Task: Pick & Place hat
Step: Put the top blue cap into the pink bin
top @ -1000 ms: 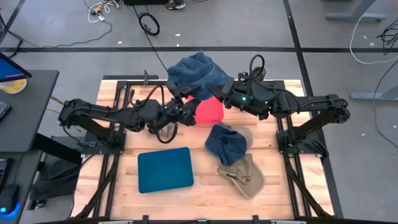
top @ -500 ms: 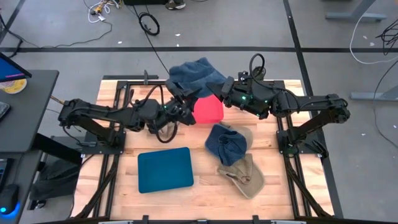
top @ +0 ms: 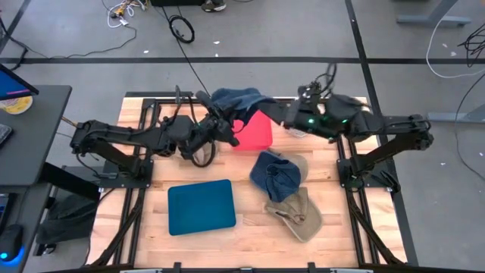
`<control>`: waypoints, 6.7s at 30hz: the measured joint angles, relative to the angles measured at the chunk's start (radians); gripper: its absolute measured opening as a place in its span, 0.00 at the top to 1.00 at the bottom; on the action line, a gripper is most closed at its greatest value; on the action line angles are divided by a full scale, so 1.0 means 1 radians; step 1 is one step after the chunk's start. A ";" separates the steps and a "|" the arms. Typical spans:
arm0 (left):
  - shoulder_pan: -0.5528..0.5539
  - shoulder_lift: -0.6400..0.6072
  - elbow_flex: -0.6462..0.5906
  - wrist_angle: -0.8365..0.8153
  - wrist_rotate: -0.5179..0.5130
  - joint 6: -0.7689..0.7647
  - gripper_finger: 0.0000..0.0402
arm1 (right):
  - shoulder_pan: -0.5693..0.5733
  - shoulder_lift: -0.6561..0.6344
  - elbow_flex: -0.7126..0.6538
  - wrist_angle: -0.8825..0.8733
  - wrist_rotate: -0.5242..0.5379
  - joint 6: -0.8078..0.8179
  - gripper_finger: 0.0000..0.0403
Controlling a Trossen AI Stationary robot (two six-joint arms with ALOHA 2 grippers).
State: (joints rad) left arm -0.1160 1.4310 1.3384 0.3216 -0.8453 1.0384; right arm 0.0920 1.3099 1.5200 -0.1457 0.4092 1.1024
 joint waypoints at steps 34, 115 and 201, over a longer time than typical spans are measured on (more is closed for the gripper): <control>0.351 0.009 -0.397 0.342 0.414 -0.908 0.97 | -0.001 -0.234 0.000 -0.231 -0.077 -0.257 0.24; 0.662 0.426 -0.496 0.564 0.765 -0.841 0.97 | -0.001 -0.089 0.000 -0.664 -0.032 -0.056 0.35; 0.379 0.402 -0.499 0.303 0.540 -0.393 0.27 | -0.001 -0.090 0.000 -0.696 0.021 -0.118 0.35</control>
State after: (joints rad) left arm 0.2634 1.8333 0.8392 0.6251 -0.3058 0.6459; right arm 0.0913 1.2198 1.5196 -0.8417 0.4297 0.9849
